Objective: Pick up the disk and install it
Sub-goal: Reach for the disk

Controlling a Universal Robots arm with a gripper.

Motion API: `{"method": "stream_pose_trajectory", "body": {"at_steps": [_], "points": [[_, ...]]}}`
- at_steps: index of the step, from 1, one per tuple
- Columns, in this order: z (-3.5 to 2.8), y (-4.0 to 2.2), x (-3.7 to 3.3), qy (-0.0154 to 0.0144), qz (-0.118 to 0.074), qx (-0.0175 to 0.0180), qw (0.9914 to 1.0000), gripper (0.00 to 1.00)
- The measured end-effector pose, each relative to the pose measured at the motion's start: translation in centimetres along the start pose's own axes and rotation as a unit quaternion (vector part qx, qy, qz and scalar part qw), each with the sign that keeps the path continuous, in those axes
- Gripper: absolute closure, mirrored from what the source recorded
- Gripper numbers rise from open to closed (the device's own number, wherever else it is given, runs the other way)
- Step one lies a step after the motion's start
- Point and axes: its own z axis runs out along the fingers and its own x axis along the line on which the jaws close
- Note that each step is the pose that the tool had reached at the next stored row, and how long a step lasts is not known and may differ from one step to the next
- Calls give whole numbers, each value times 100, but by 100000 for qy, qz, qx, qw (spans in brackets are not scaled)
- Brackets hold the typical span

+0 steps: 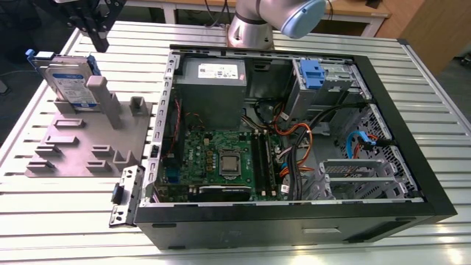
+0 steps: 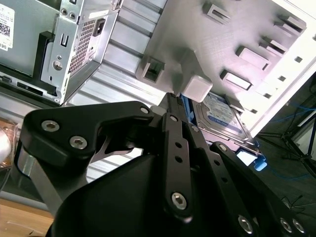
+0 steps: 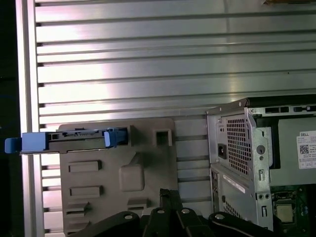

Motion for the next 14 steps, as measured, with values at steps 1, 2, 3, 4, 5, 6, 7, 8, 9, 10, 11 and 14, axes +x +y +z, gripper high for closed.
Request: {"method": "stream_pose_trajectory", "body": {"at_steps": [1,2,3,4,5,6,7,8,9,10,11,14], "points": [[0,0,2,4,1,3,100000,89],[-1,0,3,6,1,3,100000,89],[0,0,4,4,4,2,100000,89],[0,0,4,2,2,0,100000,89],[0,0,4,1,4,2,100000,89],[0,0,5,2,5,1,100000,89],[0,0,5,3,5,1,100000,89],[0,0,5,3,5,2,100000,89],[-1,0,6,5,7,4,100000,89],[-1,0,9,3,8,2,100000,89],[-1,-1,15,2,14,2,100000,89],[-1,-3,39,0,6,0,100000,89]]}}
